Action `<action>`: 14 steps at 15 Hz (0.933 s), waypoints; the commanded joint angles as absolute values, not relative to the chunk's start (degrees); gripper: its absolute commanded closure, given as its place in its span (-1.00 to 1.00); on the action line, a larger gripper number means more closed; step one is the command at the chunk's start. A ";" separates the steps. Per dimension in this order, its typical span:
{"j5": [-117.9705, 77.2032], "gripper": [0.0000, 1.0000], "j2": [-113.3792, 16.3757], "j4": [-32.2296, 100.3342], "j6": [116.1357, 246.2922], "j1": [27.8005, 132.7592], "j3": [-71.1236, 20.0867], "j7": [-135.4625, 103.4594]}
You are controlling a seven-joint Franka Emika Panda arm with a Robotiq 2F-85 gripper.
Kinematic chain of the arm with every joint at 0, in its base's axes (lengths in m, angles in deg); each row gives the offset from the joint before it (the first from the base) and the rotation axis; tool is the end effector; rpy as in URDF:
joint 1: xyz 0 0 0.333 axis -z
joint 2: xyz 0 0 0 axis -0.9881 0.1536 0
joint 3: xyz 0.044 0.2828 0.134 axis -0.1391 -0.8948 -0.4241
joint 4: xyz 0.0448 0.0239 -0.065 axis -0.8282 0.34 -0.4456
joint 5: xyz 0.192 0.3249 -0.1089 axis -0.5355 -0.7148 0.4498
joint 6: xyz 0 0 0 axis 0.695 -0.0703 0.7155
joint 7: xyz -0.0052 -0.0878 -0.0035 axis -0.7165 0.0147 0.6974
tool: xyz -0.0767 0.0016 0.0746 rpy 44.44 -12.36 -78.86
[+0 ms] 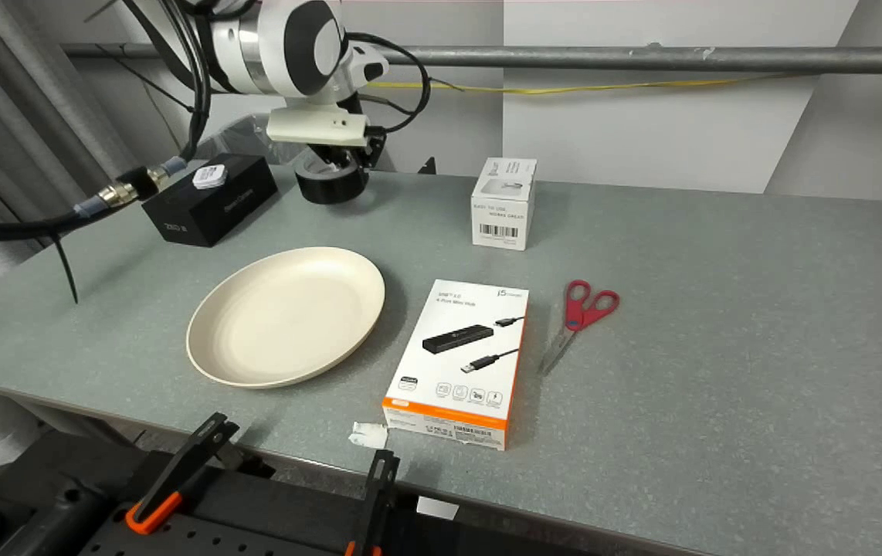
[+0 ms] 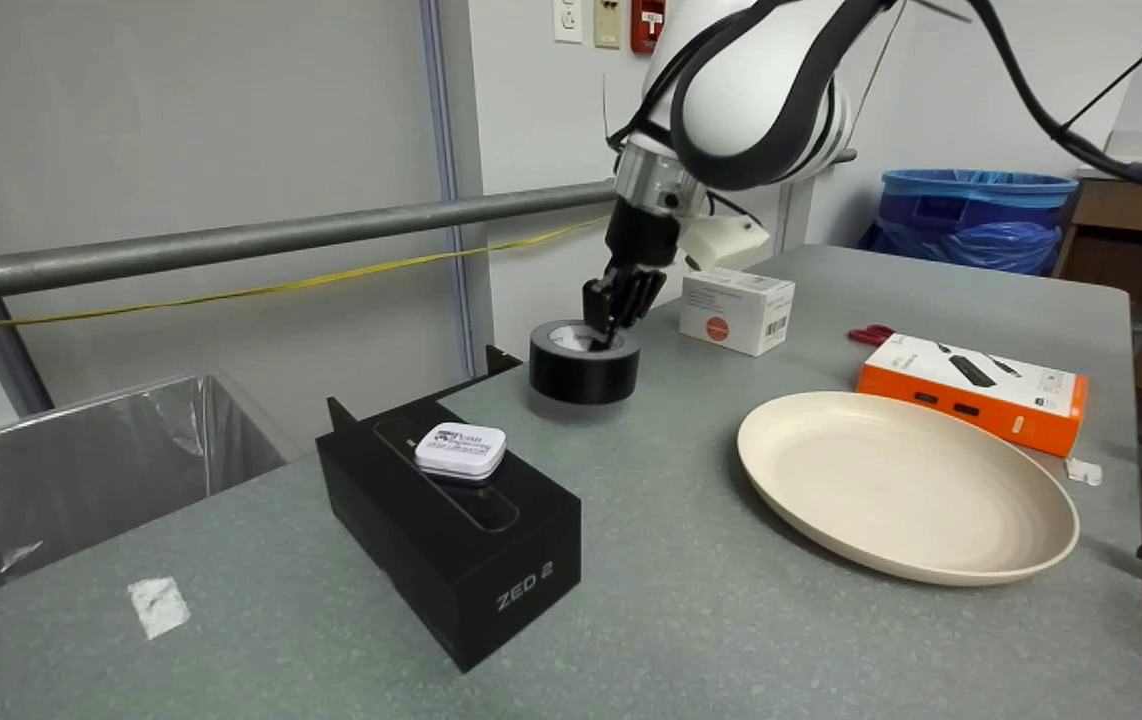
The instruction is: Put the roll of tape of the plate
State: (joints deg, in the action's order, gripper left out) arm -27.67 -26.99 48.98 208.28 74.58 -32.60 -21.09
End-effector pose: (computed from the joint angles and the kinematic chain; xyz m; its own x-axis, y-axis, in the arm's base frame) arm 0.6517 0.1049 0.1851 0.9572 0.0788 0.2784 0.1032 -0.9919 -0.0743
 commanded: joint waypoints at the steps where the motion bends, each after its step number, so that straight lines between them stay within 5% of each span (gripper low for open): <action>1: -27.64 0.87 -40.51 60.12 202.89 80.13 -37.48 -28.02; 10: -32.37 0.87 -65.22 84.88 196.18 84.31 -37.12 -47.65; 14: -32.09 0.87 -66.67 91.92 198.73 82.40 -34.45 -49.12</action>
State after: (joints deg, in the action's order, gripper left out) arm -31.40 -63.36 86.30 196.93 83.65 -35.95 -47.33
